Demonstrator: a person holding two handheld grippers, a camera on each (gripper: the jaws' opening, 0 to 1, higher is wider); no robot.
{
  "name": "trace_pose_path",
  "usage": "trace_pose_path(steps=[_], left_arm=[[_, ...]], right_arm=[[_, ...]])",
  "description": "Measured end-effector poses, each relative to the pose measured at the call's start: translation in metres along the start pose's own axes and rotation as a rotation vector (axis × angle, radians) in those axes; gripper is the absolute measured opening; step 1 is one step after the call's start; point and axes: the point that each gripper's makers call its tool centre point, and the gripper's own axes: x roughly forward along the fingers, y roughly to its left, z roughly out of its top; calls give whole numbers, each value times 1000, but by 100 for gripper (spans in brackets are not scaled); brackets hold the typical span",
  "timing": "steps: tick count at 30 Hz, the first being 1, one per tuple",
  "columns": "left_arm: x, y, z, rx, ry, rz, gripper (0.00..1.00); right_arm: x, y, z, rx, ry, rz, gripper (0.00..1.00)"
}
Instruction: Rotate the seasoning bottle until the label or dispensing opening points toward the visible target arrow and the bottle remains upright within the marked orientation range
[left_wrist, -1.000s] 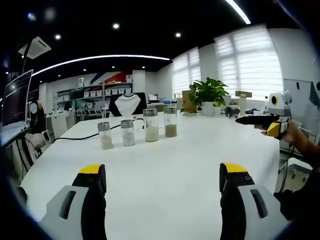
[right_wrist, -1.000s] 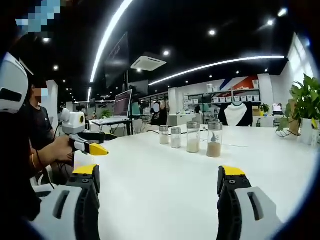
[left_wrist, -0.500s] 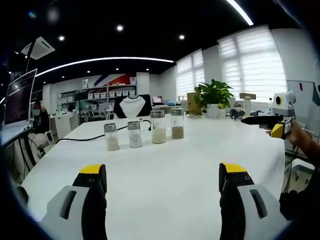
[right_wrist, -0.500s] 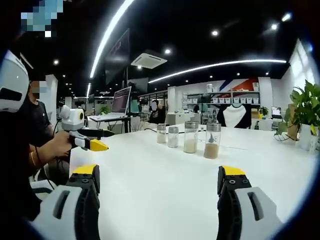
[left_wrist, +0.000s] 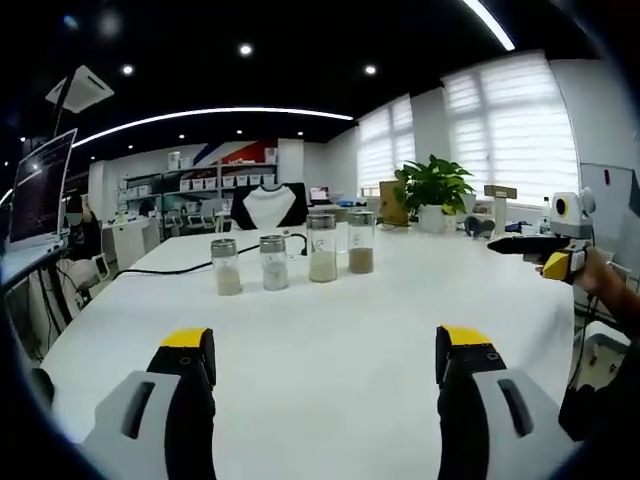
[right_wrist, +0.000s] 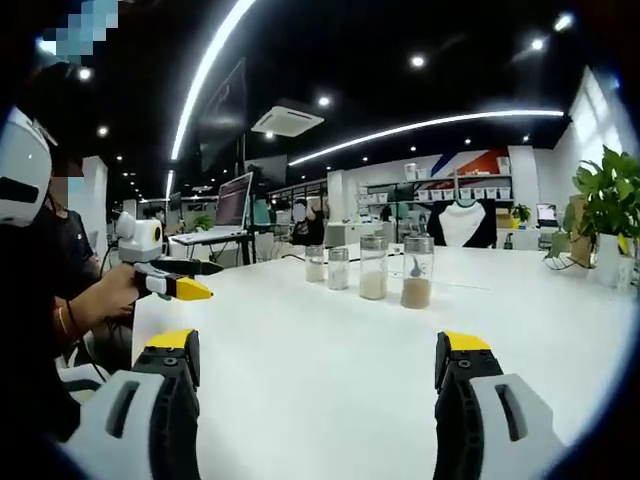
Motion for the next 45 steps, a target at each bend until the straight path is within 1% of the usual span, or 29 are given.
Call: trace_pose_path(steps=[5, 7, 10, 16, 17, 18, 20, 24, 29, 32, 36, 41, 45], left_arm=[[1, 1, -1, 10, 10, -1, 97], [3, 5, -5, 9, 25, 15, 97], [4, 9, -6, -6, 24, 32, 97], [4, 14, 0, -31, 3, 38, 98], [3, 17, 3, -26, -10, 54, 96], [1, 22, 8, -17, -39, 82, 94], [-1, 24, 10, -18, -41, 77, 91], [-2, 27, 13, -35, -34, 76, 96], [-4, 26, 16, -14, -42, 70, 96], [-2, 29, 18, 3, -33, 59, 96], [-2, 38, 23, 20, -26, 71, 96], [1, 41, 23, 17, -21, 61, 96], [6, 42, 27, 48, -18, 45, 94]], right_arm=[[-4, -2, 1, 6, 0, -3, 100], [-5, -3, 3, 13, -5, -2, 100], [-4, -4, 5, 8, -6, -3, 100], [-4, -4, 5, 4, -2, -2, 100], [-3, -4, 6, 5, -3, -1, 100], [-3, -5, 7, 12, -5, -3, 100], [-2, -5, 8, 17, -8, 3, 100], [-2, -6, 10, -5, -5, 2, 100], [-2, -6, 10, -2, -14, -2, 100], [-2, -5, 8, 2, -13, -6, 100], [-2, -5, 6, -6, -4, -12, 100], [-3, -5, 7, -10, -9, -13, 100], [-5, -6, 9, -15, -11, -18, 100]])
